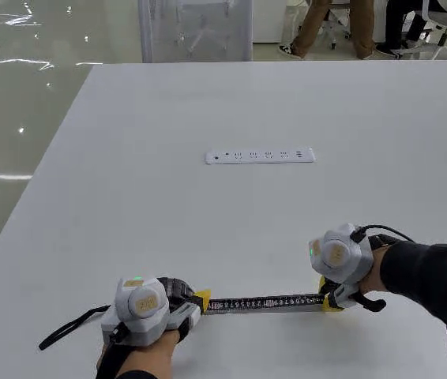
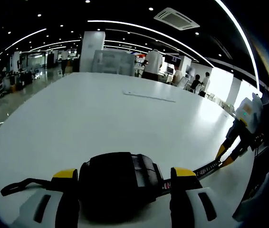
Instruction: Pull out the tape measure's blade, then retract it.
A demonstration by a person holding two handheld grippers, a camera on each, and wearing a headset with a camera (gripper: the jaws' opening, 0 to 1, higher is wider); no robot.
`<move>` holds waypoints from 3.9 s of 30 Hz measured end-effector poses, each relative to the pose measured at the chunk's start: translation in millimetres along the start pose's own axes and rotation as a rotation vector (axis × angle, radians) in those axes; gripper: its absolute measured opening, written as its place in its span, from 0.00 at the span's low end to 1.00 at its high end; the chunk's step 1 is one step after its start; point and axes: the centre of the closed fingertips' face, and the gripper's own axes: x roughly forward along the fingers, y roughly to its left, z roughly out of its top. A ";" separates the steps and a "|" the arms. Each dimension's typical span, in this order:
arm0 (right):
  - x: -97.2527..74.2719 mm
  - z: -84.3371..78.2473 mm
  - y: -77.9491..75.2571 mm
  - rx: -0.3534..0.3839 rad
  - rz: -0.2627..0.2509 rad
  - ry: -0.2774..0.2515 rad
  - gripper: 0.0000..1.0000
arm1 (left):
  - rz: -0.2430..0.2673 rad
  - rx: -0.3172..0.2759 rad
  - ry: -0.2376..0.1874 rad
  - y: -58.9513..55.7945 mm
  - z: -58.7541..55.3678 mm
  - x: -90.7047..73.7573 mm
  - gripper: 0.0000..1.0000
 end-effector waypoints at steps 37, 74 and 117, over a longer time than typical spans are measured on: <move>1.9 12.4 4.8 0.025 -0.039 -0.120 0.12 | 0.003 0.071 0.049 3.4 -4.4 -1.3 0.64; 10.4 46.3 8.6 0.036 -0.031 -0.170 0.12 | -0.009 0.064 0.046 2.5 -3.6 -1.6 0.64; 19.8 86.7 12.4 0.028 -0.040 -0.252 0.13 | -0.027 0.052 0.059 2.2 -4.3 -1.8 0.63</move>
